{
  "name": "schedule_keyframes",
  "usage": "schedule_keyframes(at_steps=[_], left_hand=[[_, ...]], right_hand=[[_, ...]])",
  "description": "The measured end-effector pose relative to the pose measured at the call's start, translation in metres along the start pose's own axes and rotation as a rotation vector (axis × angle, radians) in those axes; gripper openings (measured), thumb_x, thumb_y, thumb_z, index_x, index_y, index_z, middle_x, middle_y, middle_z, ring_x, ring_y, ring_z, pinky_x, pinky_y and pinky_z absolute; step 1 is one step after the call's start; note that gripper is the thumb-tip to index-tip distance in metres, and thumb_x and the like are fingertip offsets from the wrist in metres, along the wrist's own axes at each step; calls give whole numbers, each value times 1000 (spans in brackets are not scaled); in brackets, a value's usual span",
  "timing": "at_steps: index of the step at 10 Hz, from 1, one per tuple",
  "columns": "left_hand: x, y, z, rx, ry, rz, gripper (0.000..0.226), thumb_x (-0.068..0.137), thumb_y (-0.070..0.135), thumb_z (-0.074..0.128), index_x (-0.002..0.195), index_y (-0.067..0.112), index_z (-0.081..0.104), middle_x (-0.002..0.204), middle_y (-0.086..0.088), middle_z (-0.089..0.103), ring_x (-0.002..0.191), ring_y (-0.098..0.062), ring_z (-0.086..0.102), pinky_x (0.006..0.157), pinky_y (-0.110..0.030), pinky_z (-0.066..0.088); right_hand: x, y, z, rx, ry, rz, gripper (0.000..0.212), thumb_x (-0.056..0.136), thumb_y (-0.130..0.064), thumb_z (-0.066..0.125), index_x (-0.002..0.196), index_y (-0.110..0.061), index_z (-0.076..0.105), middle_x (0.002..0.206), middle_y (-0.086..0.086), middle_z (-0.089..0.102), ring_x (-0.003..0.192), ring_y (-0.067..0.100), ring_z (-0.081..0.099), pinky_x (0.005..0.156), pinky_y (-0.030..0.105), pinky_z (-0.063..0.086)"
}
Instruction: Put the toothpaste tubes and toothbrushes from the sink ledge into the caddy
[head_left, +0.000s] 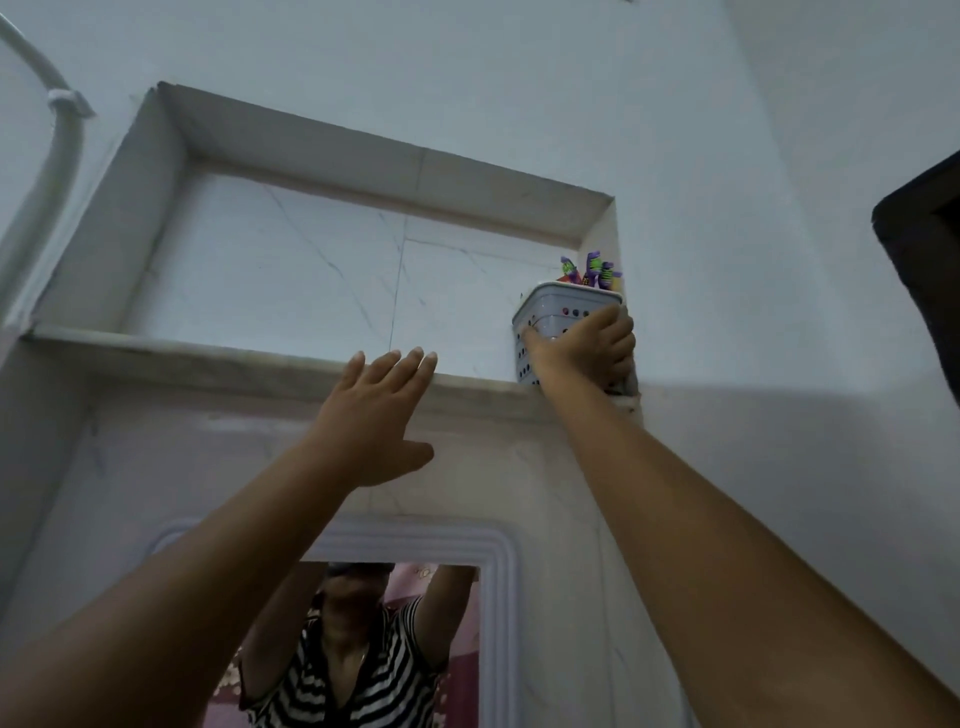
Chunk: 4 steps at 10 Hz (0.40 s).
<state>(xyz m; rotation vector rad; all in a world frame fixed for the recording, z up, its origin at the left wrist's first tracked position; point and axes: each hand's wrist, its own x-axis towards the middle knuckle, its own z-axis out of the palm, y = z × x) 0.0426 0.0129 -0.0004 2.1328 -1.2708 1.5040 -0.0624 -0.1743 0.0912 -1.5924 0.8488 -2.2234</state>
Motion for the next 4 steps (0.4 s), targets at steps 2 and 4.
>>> schedule_keyframes(at_steps=[2, 4], left_hand=[[-3, 0, -5, -11, -33, 7, 98, 88, 49, 53, 156, 21, -11, 166, -1, -10, 154, -21, -8, 125, -45, -6], [-28, 10, -25, -22, -31, 40, 82, 94, 50, 45, 157, 16, 4, 167, -4, 1, 154, -21, 1, 126, -42, 4]], right_hand=[[-16, 16, 5, -90, -50, -93, 103, 71, -51, 70, 145, -8, 12, 155, 19, 18, 142, 37, 16, 116, 57, 16], [-79, 37, -49, -37, -181, -329, 72, 88, -50, 51, 140, -10, 22, 151, 16, 28, 141, 33, 22, 112, 58, 24]])
